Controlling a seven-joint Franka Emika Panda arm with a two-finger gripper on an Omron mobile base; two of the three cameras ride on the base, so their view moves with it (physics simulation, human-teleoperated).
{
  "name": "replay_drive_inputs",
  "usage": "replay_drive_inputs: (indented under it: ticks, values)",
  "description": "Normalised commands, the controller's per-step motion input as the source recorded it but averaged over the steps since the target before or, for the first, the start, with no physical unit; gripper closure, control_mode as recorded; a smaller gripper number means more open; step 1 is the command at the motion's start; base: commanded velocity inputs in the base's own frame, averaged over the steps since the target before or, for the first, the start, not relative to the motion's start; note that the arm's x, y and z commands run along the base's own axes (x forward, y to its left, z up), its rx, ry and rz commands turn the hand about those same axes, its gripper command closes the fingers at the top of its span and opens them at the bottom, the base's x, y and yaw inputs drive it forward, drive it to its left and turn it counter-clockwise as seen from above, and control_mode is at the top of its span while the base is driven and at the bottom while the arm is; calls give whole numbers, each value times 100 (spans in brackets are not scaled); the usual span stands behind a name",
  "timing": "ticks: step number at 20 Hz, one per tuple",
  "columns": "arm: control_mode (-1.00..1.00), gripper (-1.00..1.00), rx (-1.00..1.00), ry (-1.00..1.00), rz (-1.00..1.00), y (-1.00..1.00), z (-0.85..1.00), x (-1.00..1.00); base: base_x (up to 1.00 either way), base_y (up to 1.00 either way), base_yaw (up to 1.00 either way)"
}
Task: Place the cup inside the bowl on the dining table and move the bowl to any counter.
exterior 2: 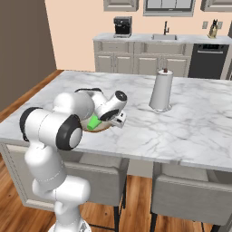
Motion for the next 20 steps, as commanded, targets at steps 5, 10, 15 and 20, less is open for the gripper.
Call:
replay_drive_inputs:
  ticks: [5,10,15,20]
  values:
    - [-100,-100,0,0,0,0,-16,0,0,0,0]
    - [-100,-100,0,0,0,0,-11,13,0,0,0]
    - [-100,-100,0,0,0,0,-11,28,0,0,0]
    - [-100,-100,0,0,0,0,-10,14,0,0,0]
